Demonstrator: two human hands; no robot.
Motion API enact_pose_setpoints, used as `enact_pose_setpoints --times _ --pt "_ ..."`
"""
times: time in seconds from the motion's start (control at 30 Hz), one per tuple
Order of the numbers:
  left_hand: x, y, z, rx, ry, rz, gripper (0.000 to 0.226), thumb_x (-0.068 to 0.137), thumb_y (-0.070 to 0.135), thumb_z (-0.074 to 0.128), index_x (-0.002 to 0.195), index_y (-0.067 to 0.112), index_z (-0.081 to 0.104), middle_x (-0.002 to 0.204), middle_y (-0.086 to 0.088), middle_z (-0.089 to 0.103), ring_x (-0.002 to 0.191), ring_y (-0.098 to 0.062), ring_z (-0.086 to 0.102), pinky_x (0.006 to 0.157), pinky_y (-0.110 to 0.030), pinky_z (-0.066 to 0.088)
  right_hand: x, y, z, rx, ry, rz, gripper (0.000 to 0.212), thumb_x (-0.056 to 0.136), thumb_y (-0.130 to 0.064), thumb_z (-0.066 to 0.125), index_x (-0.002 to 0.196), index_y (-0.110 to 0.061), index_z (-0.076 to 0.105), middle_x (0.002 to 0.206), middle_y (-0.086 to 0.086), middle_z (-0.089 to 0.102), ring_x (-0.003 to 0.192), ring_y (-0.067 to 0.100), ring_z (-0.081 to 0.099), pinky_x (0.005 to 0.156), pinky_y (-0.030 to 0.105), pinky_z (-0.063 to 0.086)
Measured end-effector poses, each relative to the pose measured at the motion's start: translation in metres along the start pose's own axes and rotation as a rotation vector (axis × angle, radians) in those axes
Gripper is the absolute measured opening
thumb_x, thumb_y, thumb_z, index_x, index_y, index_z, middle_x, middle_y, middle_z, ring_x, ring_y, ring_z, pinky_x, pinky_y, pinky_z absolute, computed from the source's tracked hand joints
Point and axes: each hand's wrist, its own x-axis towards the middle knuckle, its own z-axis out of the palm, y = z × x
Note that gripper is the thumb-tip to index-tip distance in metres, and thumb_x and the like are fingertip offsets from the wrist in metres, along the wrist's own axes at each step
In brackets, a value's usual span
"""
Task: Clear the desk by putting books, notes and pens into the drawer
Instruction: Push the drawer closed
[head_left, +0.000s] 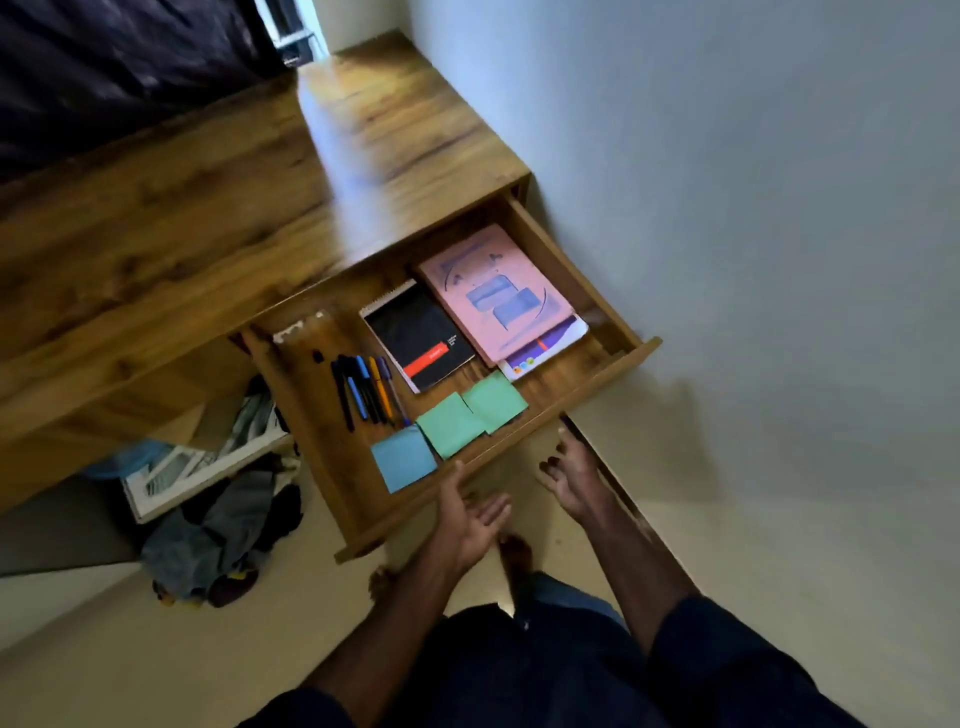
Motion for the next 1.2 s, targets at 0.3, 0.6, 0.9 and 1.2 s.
enact_pose_setpoints --times 0.3,0.6,0.9,1.2 --pt "0.000 -0.003 0.037 -0.831 0.100 0.138 0.081 0.099 0.054 0.045 0.160 0.011 0.014 0.165 -0.019 0.019 0.151 -0.040 0.023 0.122 -0.054 0.024 0.005 -0.041 0.023 0.213 -0.020 0.113 0.054 0.106 -0.033 0.035 0.154 -0.011 0.027 0.156 0.025 0.031 0.145 0.041 0.030 0.120 0.059 0.021" --pt "0.003 0.017 0.045 -0.941 0.093 0.227 0.067 0.103 0.051 0.037 0.155 0.009 0.032 0.159 -0.019 0.034 0.147 -0.037 0.033 0.118 -0.058 0.032 0.006 -0.062 0.051 0.206 -0.019 0.177 0.051 0.104 -0.027 0.040 0.152 -0.012 0.032 0.154 0.025 0.034 0.143 0.042 0.034 0.118 0.062 0.025" --pt "0.019 0.093 0.058 -0.913 0.167 0.260 0.054 0.106 0.037 0.034 0.151 0.006 0.037 0.154 -0.021 0.040 0.145 -0.040 0.036 0.116 -0.062 0.032 0.033 -0.092 0.120 0.205 -0.022 0.172 0.047 0.104 -0.025 0.042 0.149 -0.010 0.037 0.150 0.027 0.035 0.140 0.043 0.037 0.115 0.064 0.029" --pt "0.042 0.214 0.070 -0.978 0.321 0.214 0.039 0.105 0.027 0.035 0.138 0.009 0.047 0.142 -0.020 0.050 0.139 -0.040 0.043 0.116 -0.060 0.034 0.079 -0.124 0.217 0.222 -0.026 0.165 0.043 0.103 -0.026 0.046 0.142 -0.009 0.045 0.147 0.030 0.039 0.135 0.044 0.043 0.114 0.064 0.031"
